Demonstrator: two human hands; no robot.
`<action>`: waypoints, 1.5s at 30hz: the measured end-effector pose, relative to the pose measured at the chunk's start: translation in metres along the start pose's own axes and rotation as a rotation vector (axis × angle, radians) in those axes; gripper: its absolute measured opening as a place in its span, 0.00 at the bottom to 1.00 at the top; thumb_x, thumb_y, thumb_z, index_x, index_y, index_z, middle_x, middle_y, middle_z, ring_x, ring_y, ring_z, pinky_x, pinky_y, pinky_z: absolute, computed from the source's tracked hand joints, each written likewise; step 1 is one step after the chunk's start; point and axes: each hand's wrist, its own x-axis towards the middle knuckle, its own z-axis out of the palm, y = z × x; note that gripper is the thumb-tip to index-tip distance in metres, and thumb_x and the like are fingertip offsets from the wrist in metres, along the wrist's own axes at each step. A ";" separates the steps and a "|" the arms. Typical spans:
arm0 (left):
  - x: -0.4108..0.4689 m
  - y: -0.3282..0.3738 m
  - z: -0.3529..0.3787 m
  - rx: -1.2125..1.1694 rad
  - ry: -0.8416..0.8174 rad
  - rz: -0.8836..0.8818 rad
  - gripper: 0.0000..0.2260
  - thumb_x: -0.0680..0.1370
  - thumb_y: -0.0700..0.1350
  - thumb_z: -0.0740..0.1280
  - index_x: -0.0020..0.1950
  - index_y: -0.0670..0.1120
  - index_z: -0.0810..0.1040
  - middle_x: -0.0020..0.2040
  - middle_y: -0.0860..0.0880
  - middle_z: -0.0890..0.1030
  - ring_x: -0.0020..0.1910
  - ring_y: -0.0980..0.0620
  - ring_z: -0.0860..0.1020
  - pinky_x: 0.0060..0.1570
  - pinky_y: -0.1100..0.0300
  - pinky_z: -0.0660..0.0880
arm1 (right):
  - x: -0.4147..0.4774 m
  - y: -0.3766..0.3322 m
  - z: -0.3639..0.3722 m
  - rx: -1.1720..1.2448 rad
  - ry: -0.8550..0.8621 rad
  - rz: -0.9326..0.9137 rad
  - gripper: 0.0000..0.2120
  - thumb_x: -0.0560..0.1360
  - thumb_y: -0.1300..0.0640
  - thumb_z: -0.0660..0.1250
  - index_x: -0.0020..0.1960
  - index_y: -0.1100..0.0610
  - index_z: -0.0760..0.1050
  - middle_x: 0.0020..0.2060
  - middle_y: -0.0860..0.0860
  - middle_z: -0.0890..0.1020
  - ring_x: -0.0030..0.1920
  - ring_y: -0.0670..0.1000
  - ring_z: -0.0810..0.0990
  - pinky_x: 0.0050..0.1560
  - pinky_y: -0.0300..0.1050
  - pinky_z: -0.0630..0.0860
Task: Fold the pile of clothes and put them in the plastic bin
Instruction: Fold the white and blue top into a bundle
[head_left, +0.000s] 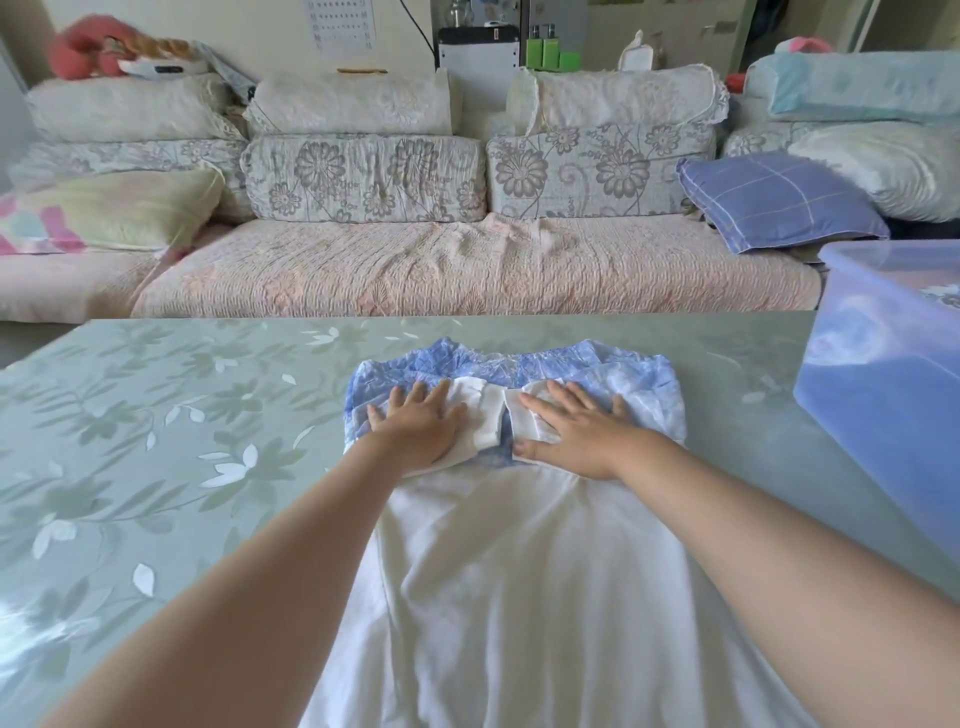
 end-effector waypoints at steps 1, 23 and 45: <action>-0.001 -0.004 -0.003 -0.027 0.052 0.007 0.25 0.82 0.60 0.48 0.80 0.56 0.53 0.80 0.49 0.56 0.78 0.43 0.52 0.75 0.40 0.47 | -0.001 -0.001 -0.001 0.002 -0.011 -0.001 0.42 0.69 0.19 0.46 0.77 0.31 0.37 0.80 0.45 0.36 0.79 0.50 0.34 0.73 0.71 0.38; -0.021 -0.052 -0.050 -0.631 0.005 -0.446 0.12 0.73 0.40 0.69 0.55 0.39 0.74 0.52 0.40 0.79 0.53 0.44 0.80 0.44 0.56 0.73 | -0.015 -0.111 0.000 -0.099 0.011 -0.263 0.29 0.81 0.50 0.52 0.80 0.39 0.48 0.81 0.48 0.45 0.80 0.51 0.42 0.79 0.54 0.44; -0.002 0.069 -0.038 -1.217 -0.161 -0.041 0.15 0.81 0.31 0.53 0.66 0.40 0.70 0.45 0.43 0.80 0.38 0.43 0.80 0.42 0.51 0.80 | -0.004 -0.052 -0.032 0.837 0.383 0.295 0.22 0.76 0.52 0.67 0.69 0.55 0.70 0.62 0.54 0.79 0.63 0.57 0.77 0.57 0.45 0.71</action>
